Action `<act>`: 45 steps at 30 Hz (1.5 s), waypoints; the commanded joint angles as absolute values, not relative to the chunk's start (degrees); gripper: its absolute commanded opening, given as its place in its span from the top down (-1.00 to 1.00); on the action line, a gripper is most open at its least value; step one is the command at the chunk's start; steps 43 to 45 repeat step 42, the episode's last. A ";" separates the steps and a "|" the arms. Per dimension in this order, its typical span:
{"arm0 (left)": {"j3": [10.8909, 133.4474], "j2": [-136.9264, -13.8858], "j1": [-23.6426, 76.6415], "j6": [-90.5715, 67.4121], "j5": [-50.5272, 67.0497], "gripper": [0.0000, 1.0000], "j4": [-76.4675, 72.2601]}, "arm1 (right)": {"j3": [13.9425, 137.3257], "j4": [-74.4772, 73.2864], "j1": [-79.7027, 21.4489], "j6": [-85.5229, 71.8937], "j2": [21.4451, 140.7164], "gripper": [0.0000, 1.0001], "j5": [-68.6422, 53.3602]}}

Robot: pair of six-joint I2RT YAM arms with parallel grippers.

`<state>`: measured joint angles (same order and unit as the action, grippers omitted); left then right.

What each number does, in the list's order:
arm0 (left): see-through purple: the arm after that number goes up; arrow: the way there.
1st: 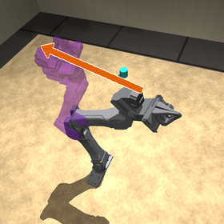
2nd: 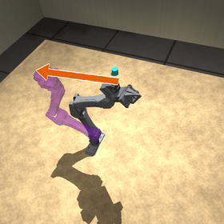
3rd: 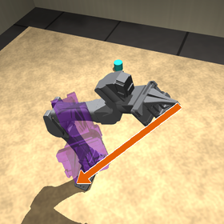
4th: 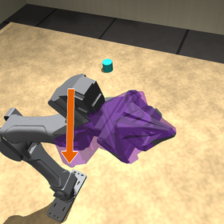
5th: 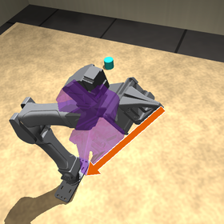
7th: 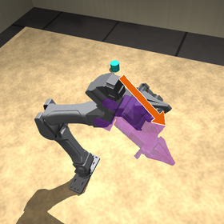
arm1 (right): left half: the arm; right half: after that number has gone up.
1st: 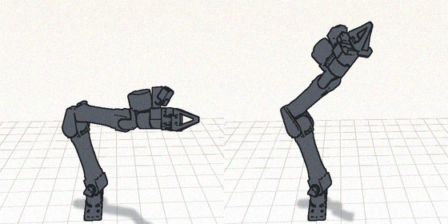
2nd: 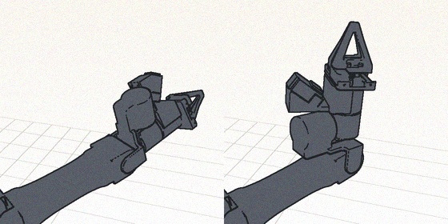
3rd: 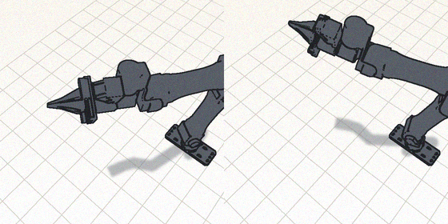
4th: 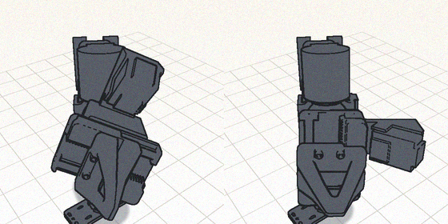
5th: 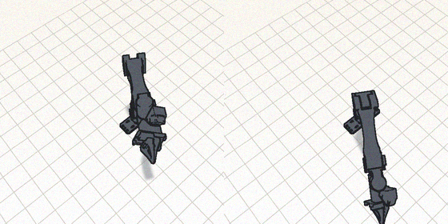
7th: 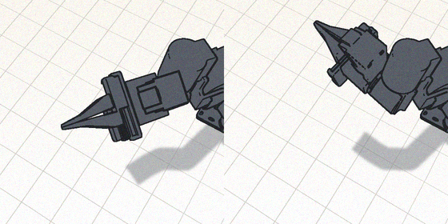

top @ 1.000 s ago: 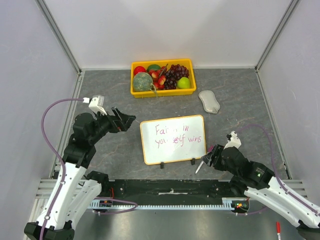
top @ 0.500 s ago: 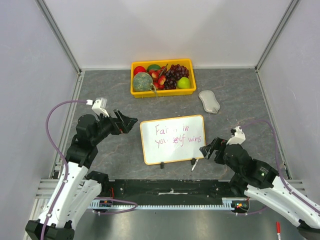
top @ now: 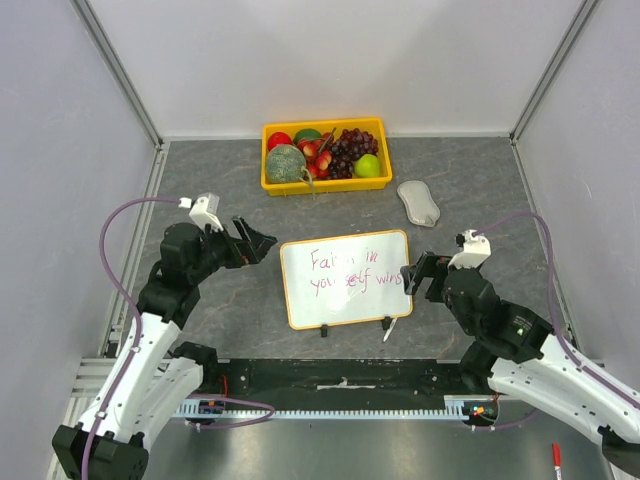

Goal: Write a sentence on the whiteboard
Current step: Reset both arms

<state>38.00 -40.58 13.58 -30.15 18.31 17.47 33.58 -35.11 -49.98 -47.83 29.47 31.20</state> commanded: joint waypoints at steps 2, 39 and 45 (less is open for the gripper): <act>37.44 -40.43 13.36 -29.79 12.93 -1.00 17.84 | 34.90 -26.91 -49.83 -36.41 30.32 -0.96 40.95; 30.77 -40.08 13.45 -19.78 3.77 -1.00 2.91 | 21.54 21.97 -17.77 -15.65 40.42 -0.96 25.49; 29.27 -39.99 13.45 -18.02 3.09 -1.00 0.18 | 20.74 22.68 -13.72 -13.11 42.18 -0.96 28.11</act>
